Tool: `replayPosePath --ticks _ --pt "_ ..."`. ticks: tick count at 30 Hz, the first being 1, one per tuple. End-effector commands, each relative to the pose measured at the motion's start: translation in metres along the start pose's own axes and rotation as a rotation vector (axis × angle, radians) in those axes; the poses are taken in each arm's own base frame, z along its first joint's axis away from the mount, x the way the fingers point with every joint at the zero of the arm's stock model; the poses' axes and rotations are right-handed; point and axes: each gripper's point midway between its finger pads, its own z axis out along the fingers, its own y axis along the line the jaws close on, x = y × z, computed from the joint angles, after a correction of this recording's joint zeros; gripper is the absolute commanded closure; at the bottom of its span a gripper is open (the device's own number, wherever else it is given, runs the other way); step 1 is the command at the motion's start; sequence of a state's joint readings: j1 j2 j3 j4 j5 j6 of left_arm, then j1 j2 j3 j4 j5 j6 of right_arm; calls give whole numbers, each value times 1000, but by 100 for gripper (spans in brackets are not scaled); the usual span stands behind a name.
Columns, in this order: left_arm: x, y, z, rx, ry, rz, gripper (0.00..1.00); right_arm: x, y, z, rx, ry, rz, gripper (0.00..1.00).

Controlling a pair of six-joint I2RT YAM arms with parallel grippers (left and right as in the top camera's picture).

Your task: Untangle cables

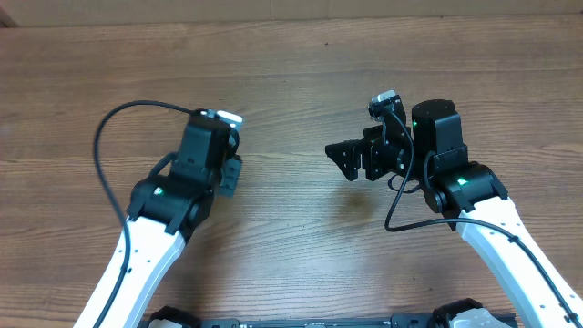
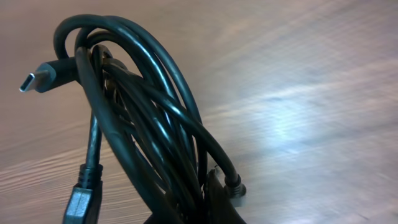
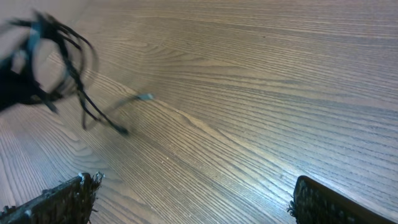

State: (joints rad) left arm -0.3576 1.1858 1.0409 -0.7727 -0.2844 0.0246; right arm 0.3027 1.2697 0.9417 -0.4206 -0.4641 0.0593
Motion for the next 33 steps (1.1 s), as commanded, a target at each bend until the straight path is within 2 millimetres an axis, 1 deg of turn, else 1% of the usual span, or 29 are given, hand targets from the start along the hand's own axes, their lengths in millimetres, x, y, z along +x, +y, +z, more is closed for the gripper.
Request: replayPosePath --ticks 1,3,6,9,11,16,20,23,24,25,27,29,30,32,33 --pt "-22 40 -28 -185 -99 -51 96 -5 3 -3 0 -15 -9 0" --pt "-25 37 -27 -168 -111 -55 96 -5 3 -3 0 -15 -9 0" --pt "-30 28 -21 -121 -120 -54 95 -5 3 -3 0 -15 -9 0" --pt "-36 23 -7 -111 -115 -52 96 -5 3 -3 0 -15 -9 0" --pt "-36 8 11 -55 -87 -39 96 -5 3 -3 0 -15 -9 0" --pt "-29 -49 51 194 -5 -37 96 -5 3 -3 0 -15 -9 0" --pt "-17 -74 75 259 74 -111 96 -5 3 -3 0 -15 -9 0" --pt "-4 -94 87 316 149 -162 91 -5 3 -3 0 -15 -9 0" --pt "3 -110 92 367 184 -154 87 -5 3 -3 0 -15 -9 0" --pt "5 -117 93 389 194 -148 82 -5 3 -3 0 -15 -9 0" --pt "7 -132 93 443 202 -135 69 -5 3 -3 0 -15 -9 0" --pt "6 -143 90 470 196 -113 45 -5 3 -3 0 -15 -9 0" --pt "6 -145 90 474 191 -97 35 -5 3 -3 0 -15 -9 0" --pt "6 -149 88 478 176 -38 8 -5 3 -3 0 -15 -9 0" --pt "6 -147 88 464 174 -28 0 -5 3 -3 0 -15 -9 0"
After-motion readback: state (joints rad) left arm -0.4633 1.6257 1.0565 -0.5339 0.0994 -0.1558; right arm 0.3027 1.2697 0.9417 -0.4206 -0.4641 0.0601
